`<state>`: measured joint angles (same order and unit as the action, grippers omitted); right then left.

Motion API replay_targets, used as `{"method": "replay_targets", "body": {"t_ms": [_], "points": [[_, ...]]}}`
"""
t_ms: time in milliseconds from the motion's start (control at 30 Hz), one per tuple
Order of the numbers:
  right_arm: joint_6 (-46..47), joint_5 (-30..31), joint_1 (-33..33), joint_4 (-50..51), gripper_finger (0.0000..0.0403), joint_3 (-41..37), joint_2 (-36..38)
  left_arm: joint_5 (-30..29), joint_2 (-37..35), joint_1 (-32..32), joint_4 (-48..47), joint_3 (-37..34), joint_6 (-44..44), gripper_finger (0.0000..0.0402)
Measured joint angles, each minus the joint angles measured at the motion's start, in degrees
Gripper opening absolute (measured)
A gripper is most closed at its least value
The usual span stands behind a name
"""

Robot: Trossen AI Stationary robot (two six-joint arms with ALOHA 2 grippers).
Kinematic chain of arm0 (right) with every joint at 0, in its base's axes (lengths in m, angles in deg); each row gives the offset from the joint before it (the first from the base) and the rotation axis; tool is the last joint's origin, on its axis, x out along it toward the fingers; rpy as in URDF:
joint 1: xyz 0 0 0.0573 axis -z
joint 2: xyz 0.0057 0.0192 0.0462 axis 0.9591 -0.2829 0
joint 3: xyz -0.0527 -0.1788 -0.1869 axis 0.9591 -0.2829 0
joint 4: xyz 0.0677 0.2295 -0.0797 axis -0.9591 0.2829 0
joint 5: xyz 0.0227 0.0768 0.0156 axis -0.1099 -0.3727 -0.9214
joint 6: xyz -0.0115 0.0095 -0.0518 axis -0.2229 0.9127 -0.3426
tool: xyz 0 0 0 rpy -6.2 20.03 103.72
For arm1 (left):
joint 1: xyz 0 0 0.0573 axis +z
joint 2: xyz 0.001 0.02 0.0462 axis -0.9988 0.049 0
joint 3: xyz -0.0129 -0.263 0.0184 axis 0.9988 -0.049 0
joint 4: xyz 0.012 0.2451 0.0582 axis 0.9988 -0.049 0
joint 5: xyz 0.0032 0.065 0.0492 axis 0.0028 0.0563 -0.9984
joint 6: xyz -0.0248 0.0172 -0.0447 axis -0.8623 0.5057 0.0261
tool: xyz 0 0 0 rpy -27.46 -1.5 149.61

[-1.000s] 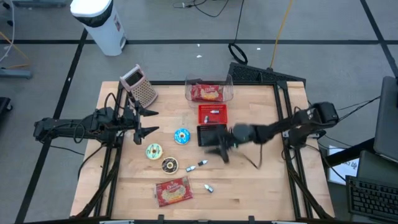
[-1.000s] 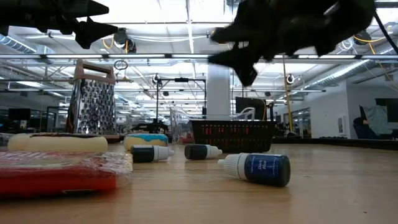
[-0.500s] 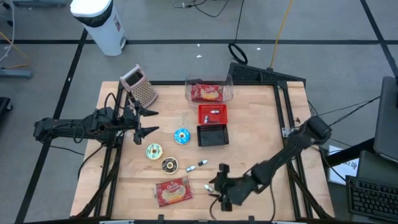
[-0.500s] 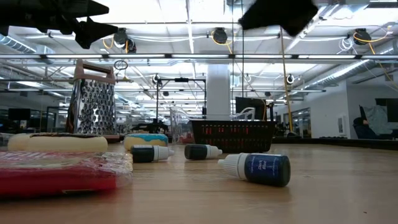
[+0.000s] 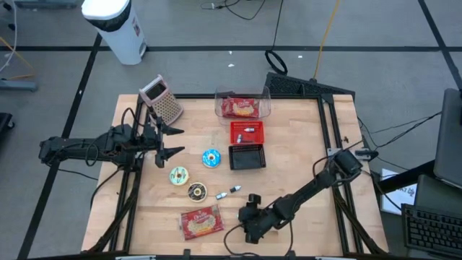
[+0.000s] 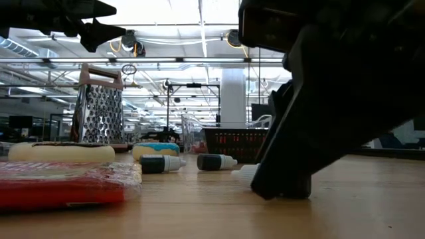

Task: Pick & Place Food Item
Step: Put the dark blue food coloring into the red bin

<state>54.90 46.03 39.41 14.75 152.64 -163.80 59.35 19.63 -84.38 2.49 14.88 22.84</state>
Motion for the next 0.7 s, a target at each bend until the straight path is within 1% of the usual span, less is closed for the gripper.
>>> {"method": "replay_targets", "body": {"t_ms": [167,267,467,700], "points": [[-0.9,0.2,-0.1,1.3,0.0209,0.1,-0.7,0.0,0.0,0.0,0.0,0.0,0.0,0.031],[-1.3,0.7,0.0,2.8,0.0196,0.1,-0.7,0.0,0.0,0.0,0.0,0.0,0.0,0.031],[-3.6,0.4,0.6,3.1,0.0148,0.1,-0.7,0.0,0.0,0.0,0.0,0.0,0.0,0.031],[-3.7,0.2,0.9,3.1,0.0093,0.1,-0.8,0.0,0.0,0.0,0.0,0.0,0.0,0.031]]}}
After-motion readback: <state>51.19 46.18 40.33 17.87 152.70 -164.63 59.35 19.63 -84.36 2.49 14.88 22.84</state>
